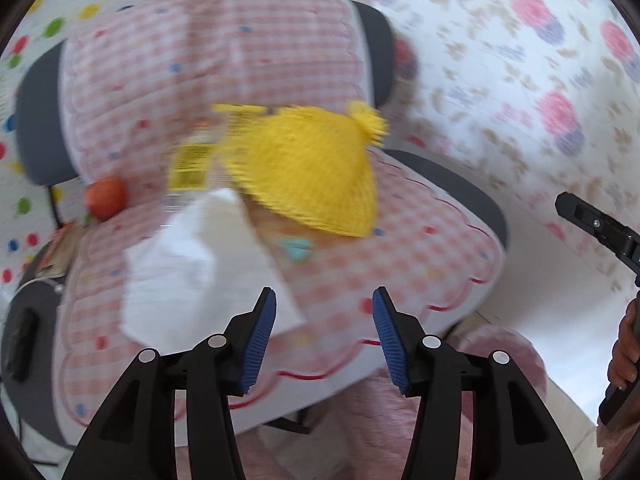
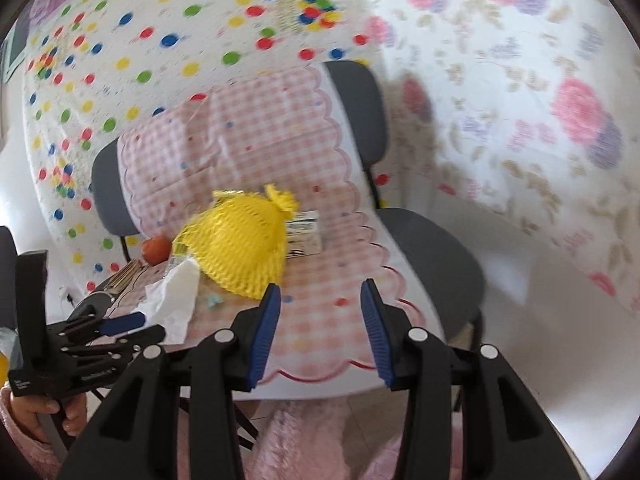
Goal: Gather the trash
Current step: 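Grasp the white tissue with the left gripper and lift it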
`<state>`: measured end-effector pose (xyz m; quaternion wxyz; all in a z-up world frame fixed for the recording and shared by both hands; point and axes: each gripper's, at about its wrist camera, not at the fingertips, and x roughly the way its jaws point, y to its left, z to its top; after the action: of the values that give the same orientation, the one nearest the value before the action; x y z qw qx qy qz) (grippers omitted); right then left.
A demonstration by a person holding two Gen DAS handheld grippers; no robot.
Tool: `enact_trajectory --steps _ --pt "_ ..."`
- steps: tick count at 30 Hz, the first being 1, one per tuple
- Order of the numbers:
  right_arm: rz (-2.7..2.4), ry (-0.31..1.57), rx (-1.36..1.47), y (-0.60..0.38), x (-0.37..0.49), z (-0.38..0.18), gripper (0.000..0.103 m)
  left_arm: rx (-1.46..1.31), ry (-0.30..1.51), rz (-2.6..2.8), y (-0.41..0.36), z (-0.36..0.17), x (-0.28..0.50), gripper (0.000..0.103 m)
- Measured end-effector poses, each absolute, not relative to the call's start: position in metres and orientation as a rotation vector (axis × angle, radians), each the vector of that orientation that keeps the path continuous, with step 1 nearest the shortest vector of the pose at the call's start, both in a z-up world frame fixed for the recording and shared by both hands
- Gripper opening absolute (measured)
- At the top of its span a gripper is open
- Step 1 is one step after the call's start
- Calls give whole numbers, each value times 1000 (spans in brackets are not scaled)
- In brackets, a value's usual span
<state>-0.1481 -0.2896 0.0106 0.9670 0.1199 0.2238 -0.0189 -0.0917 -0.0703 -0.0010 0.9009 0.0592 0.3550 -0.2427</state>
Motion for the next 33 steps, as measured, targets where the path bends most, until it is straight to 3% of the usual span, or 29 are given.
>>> enact_trajectory --steps 13,17,33 --pt "65 532 143 -237 -65 4 43 69 777 -328 -4 -5 -56 57" --pt "35 526 168 -234 -63 -6 45 53 803 -320 1 -19 -47 62" --pt "11 551 153 -238 -72 -18 55 26 879 -324 -3 -55 -8 62"
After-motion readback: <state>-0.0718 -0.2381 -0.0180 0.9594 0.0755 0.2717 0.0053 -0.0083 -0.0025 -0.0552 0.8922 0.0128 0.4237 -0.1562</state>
